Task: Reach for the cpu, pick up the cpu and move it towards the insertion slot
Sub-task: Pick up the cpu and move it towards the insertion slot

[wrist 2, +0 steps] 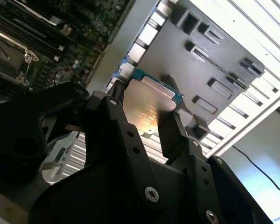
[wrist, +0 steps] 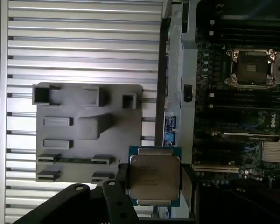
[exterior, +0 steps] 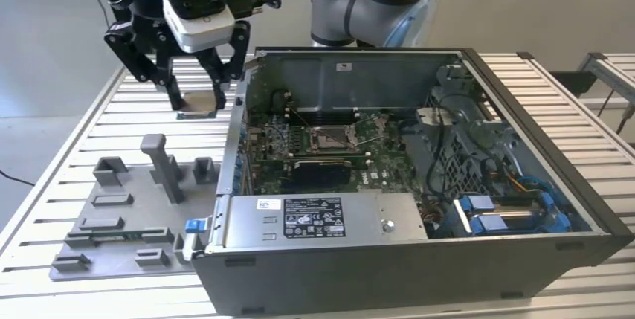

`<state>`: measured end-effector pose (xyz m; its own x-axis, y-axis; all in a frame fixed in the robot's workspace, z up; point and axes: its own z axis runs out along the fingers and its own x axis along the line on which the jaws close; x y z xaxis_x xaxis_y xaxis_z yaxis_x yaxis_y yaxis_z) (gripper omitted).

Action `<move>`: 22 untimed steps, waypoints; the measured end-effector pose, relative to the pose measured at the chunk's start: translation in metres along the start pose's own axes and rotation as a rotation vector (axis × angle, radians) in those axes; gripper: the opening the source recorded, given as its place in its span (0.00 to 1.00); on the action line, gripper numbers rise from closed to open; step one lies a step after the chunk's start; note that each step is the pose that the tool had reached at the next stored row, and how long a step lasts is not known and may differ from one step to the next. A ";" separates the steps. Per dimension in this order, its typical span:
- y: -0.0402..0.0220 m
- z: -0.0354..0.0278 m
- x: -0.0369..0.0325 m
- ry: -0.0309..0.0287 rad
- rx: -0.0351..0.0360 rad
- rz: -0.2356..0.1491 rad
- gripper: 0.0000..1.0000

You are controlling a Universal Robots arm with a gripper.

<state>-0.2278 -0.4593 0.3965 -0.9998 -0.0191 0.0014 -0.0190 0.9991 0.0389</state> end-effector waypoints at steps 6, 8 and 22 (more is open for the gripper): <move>-0.0005 0.0000 -0.0275 0.0000 -0.0001 0.000 0.00; -0.0007 -0.0001 -0.0362 0.0000 0.0001 0.000 0.00; -0.0019 -0.0001 -0.1003 0.0000 0.0000 0.000 0.00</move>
<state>-0.1275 -0.4593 0.3964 -0.9998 -0.0192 0.0014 -0.0192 0.9991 0.0389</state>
